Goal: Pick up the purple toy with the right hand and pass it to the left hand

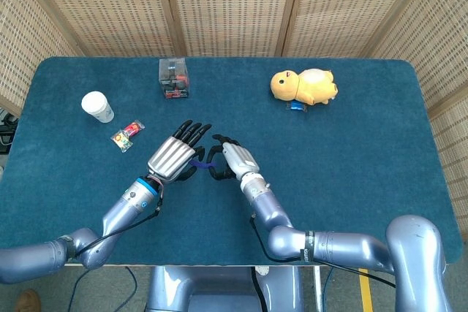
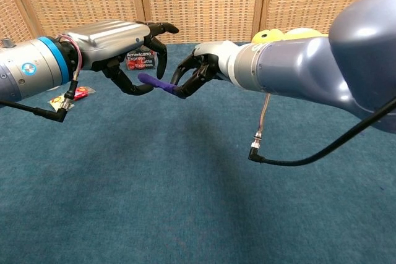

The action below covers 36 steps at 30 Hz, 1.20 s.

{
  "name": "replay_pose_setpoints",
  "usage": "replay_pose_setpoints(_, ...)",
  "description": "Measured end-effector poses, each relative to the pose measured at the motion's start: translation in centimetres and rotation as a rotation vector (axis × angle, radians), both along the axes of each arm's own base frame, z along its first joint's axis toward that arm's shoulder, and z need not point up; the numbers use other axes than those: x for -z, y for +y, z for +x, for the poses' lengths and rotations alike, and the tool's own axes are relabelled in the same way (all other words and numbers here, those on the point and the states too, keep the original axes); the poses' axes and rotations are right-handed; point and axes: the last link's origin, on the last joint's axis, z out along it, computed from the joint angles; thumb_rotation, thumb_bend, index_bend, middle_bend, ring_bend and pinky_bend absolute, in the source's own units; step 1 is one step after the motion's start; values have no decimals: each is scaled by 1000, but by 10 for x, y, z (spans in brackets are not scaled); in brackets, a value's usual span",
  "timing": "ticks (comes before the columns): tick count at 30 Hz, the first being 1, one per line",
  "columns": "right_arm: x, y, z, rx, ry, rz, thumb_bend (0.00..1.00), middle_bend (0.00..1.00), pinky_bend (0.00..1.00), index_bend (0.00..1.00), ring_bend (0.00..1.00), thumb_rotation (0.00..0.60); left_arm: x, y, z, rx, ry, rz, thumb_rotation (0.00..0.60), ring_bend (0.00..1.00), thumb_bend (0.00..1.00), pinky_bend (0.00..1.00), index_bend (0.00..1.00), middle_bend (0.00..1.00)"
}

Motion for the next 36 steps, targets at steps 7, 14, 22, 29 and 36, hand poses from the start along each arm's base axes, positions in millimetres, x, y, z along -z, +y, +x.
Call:
replay_pose_setpoints(7, 0, 0, -1, 0, 2, 0, 619, 147, 0, 596, 0, 600, 1, 0, 1, -2, -1, 2, 600, 0, 394, 0, 553, 0)
replay_pose_setpoints(14, 0, 0, -3, 2, 4, 4, 620, 147, 0, 597, 0, 600, 1, 0, 1, -9, -4, 4, 600, 0, 420, 0, 596, 0)
replay_pose_setpoints(22, 0, 0, -6, 1, 9, 6, 620, 147, 0, 606, 0, 600, 0, 1, 1, -15, -7, 6, 600, 0, 431, 0, 623, 0)
replay_pose_setpoints(29, 0, 0, -9, 7, 12, 9, 620, 147, 0, 617, 0, 600, -3, 4, 1, -27, -21, 10, 600, 0, 432, 0, 626, 0)
replay_pose_setpoints(36, 0, -1, -12, 11, 14, 11, 620, 148, 0, 619, 0, 600, -9, 8, -1, -49, -43, 16, 600, 0, 433, 0, 626, 0)
